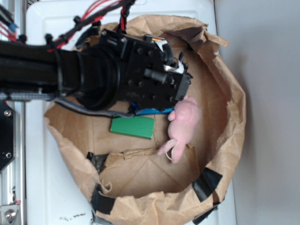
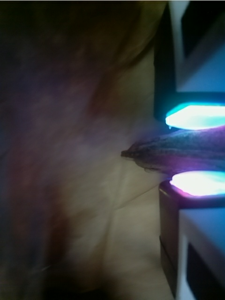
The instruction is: Grab the wood chip.
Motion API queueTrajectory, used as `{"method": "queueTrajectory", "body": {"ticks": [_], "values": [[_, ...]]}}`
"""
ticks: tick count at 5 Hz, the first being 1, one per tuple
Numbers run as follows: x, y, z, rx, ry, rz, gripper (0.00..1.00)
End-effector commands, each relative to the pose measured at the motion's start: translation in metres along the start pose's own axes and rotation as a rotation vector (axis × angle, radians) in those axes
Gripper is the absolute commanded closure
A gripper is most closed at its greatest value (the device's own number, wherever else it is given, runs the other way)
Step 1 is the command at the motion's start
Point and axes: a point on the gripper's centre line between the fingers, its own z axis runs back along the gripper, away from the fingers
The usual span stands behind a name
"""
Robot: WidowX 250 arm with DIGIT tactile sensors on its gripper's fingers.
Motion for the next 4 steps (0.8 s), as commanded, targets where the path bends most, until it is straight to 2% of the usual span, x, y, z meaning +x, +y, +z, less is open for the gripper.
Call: {"method": "queueTrajectory", "body": {"ticks": [1,2,3,4], "values": [[0.033,0.003,0.062,-0.109,0.116,-0.059,1.0],[0.038,0.006,0.091,-0.112,0.178,-0.123,1.0],[0.042,0.017,0.117,-0.155,0.218,-0.166,1.0],[0.036,0.026,0.131,-0.23,0.237,-0.241,1.0]]}}
